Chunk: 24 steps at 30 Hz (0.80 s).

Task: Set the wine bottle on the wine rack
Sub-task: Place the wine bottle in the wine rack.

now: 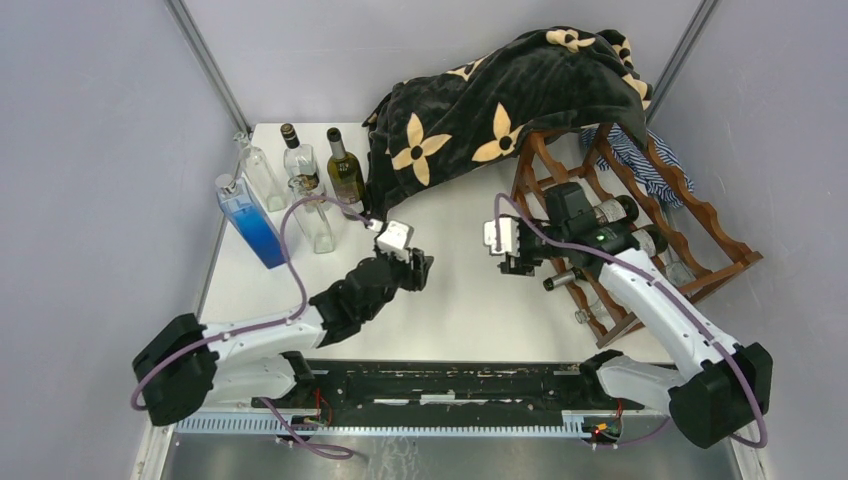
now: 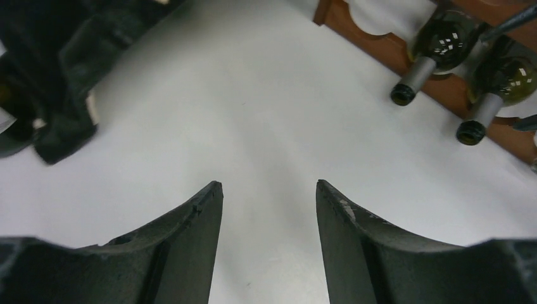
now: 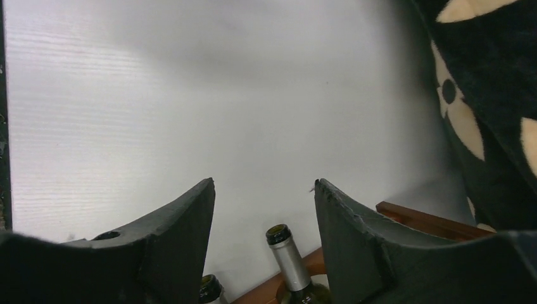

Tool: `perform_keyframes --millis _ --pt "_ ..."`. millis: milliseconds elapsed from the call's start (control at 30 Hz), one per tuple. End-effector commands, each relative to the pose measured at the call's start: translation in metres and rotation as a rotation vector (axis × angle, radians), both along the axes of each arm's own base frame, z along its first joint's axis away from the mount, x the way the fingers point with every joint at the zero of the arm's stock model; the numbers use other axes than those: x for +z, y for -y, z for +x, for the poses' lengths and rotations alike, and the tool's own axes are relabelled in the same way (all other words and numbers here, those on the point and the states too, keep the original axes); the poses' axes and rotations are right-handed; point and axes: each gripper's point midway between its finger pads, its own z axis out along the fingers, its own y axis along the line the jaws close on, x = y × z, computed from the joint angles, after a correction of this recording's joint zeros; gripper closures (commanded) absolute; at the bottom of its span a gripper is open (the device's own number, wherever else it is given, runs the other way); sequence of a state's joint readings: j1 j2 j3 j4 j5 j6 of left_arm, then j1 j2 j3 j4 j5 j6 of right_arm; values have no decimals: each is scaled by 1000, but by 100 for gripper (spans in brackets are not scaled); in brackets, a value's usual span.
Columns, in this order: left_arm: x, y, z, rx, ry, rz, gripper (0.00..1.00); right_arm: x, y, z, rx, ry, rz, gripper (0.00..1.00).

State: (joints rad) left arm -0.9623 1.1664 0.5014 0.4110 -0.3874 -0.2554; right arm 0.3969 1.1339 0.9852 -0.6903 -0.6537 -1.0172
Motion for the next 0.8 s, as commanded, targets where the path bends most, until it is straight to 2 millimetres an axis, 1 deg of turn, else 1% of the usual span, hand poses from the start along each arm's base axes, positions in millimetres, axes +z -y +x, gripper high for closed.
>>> perform_keyframes --millis 0,33,67,100,133,200,300,367,400,567,767 --pt "-5 -49 2 165 74 34 36 -25 4 27 -133 94 -143 42" --pt "-11 -56 -1 178 71 29 35 -31 4 28 -146 99 -165 52" --pt "-9 -59 -2 191 77 7 32 -39 6 32 -170 102 -195 63" --pt "-8 -63 -2 202 81 -2 29 -47 7 35 -191 101 -220 70" --pt "-7 -66 -2 218 84 -11 26 -54 11 38 -215 101 -250 76" --pt "-8 -75 -2 261 86 -28 17 -71 18 44 -261 93 -310 82" --pt "-8 -82 -3 289 89 -51 8 -96 28 50 -322 67 -372 85" --pt "-8 -86 -4 303 92 -65 2 -107 32 54 -356 64 -396 86" --pt "-8 -87 -4 308 93 -67 0 -111 35 57 -373 66 -406 86" --pt "-8 -88 -5 308 93 -73 0 -127 47 68 -450 77 -474 88" --pt "-9 -86 -4 303 91 -66 0 -135 61 74 -508 88 -543 89"
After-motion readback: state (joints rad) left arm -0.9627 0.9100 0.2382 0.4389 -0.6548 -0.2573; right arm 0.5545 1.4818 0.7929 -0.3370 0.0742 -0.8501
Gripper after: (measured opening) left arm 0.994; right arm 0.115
